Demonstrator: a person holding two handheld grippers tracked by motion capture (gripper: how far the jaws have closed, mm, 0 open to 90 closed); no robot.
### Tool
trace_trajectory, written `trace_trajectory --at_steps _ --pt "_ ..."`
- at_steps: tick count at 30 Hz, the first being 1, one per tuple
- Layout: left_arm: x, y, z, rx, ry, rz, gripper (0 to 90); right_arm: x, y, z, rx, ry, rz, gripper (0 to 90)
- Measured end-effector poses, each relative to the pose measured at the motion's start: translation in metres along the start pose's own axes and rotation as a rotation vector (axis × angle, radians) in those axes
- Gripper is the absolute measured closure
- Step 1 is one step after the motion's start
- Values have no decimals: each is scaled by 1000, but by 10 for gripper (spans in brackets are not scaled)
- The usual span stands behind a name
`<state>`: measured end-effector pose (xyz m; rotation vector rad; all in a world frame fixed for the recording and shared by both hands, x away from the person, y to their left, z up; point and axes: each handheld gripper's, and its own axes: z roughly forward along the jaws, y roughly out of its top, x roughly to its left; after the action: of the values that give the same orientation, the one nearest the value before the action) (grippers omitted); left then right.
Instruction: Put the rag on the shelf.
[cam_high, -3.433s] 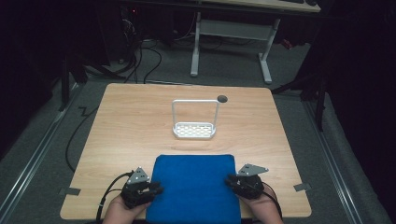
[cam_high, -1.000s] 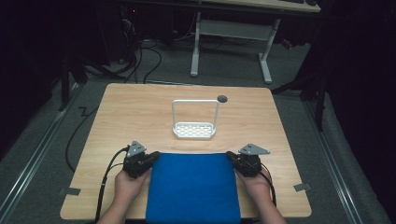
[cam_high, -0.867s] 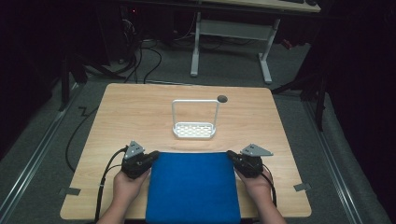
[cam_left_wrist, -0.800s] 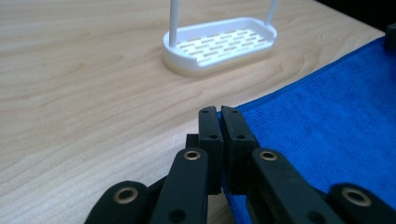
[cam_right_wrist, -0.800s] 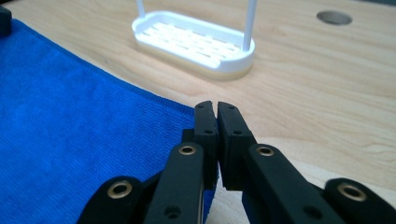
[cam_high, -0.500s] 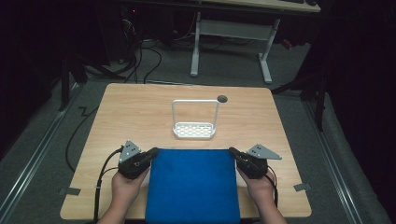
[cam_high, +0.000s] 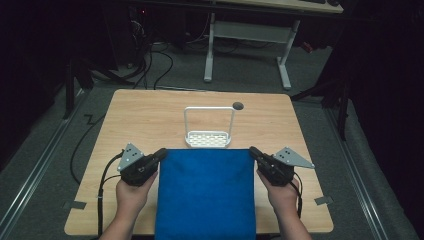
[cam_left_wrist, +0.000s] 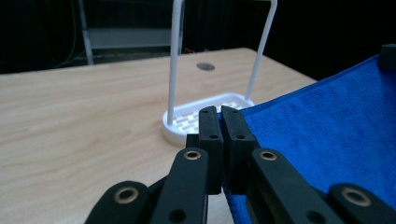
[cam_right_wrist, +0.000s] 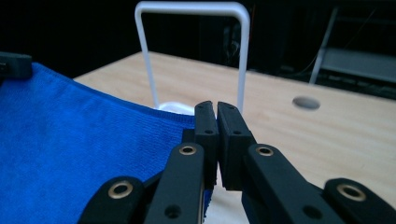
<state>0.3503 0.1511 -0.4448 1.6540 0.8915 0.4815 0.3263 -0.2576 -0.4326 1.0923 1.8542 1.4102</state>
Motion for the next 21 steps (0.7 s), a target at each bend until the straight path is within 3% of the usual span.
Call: trace_trajectory --at_steps 7,21 --pt "1 28 -7 -65 7 18 881 1 30 -7 -71 -10 -18 882" --pt "-2 81 -12 -139 18 79 881 5 83 -11 -162 -19 -81 882"
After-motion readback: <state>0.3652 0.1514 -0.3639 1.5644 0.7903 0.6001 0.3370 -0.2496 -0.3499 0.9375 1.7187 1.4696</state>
